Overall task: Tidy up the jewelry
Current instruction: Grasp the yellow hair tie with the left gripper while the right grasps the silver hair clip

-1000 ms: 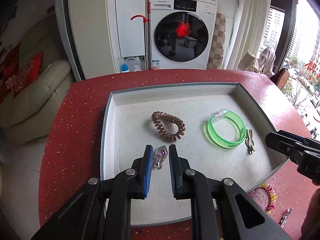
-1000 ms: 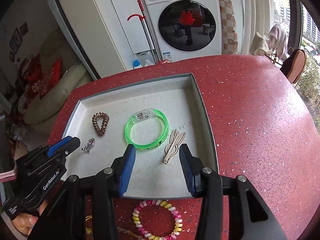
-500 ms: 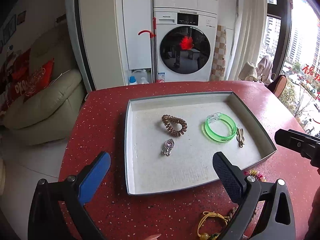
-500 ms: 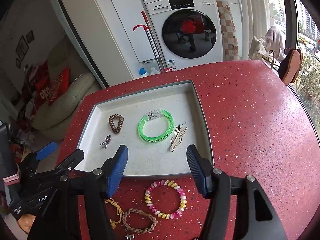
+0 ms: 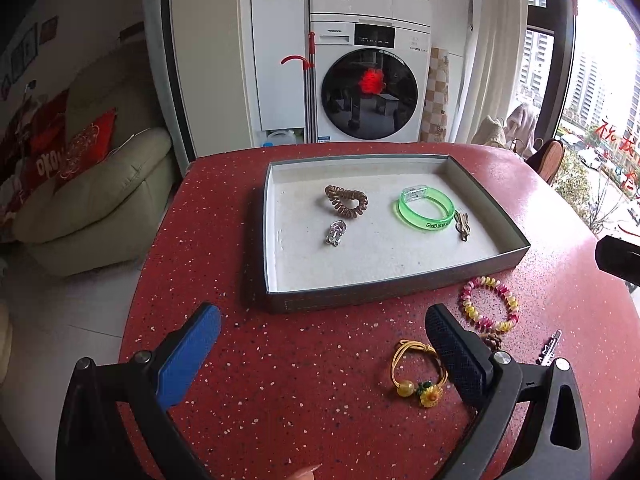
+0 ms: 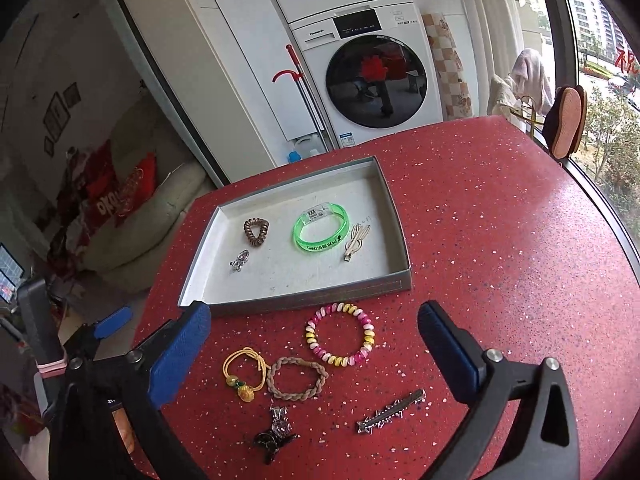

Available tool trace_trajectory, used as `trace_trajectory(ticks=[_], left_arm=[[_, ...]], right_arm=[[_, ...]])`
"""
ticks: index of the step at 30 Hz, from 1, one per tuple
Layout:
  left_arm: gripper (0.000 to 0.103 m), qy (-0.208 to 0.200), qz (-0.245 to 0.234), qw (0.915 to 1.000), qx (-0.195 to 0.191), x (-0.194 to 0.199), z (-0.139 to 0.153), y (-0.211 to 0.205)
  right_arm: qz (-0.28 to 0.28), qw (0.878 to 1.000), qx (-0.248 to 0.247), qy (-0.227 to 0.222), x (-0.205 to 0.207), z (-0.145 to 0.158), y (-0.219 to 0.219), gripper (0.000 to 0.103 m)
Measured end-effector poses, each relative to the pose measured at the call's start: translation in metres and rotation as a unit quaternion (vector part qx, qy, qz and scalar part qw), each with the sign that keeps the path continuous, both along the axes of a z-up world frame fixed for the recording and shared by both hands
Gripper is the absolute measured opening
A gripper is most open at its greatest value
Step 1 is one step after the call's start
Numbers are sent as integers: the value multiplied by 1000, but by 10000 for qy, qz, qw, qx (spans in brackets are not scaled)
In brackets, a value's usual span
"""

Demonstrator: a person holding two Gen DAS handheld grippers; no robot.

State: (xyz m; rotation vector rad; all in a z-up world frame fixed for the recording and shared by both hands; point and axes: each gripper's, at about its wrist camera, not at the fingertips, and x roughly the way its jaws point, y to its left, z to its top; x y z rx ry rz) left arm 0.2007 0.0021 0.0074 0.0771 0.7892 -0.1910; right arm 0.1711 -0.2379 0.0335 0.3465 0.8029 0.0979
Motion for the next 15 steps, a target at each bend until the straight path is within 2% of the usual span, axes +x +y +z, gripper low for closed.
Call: trace_trajectory(ticks=[15], left_arm=[[103, 613, -23, 9981, -36, -20, -45, 4]], right_arm=[[-689, 9919, 127, 1056, -42, -64, -16, 103]])
